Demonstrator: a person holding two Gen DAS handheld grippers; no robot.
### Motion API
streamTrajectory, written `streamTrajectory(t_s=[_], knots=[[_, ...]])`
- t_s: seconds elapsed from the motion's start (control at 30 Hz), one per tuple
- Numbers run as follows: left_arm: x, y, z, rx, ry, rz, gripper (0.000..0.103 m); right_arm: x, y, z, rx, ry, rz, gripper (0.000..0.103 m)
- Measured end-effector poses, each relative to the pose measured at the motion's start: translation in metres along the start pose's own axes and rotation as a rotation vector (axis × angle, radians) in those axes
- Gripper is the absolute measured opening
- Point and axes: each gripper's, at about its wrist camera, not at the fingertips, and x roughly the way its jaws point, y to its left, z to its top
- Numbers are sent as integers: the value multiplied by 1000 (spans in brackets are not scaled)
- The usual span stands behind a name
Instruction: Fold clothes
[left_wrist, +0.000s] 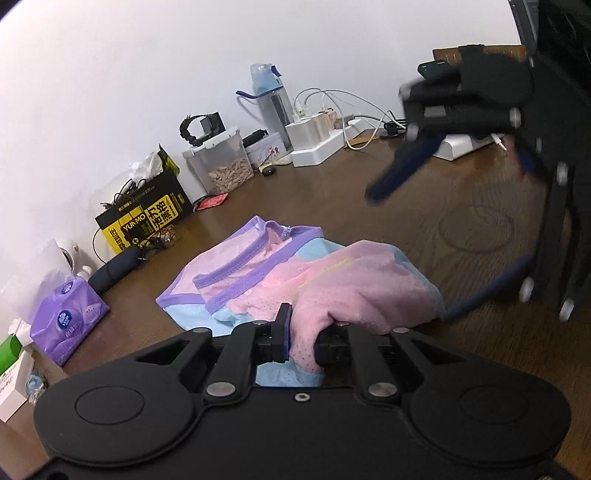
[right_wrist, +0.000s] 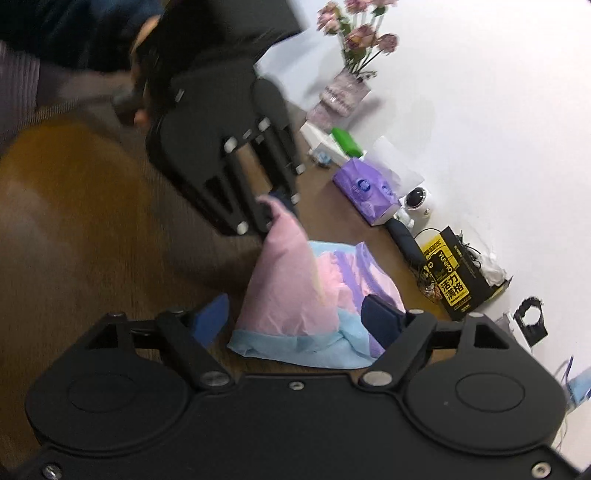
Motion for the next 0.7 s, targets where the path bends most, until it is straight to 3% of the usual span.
streamTrajectory(t_s=[0.13, 0.23, 0.3, 0.33, 0.37, 0.43, 0.6, 0.7], knots=[[-3, 12, 6, -76, 14, -28, 10, 13, 1, 0, 24, 28, -8, 82], [-8, 22, 10, -127, 23, -48, 10, 19, -7, -7, 71, 55, 19, 46], [-11, 24, 11, -125, 20, -63, 10, 22, -14, -10, 99, 63, 32, 36], [-12, 24, 10, -116, 22, -71, 10, 21, -17, -11, 111, 65, 37, 18], [-17, 21, 7, -91, 23, -104, 9, 19, -20, -12, 127, 64, 46, 14], [-26, 17, 0, -53, 32, -159, 9, 7, -23, -11, 164, 53, 103, 14], [-75, -10, -31, 0, 74, -378, 9, -38, -16, -9, 226, 20, 329, 14], [-110, -34, -38, 60, 70, -438, 9, -66, -7, -8, 286, 22, 473, 14]])
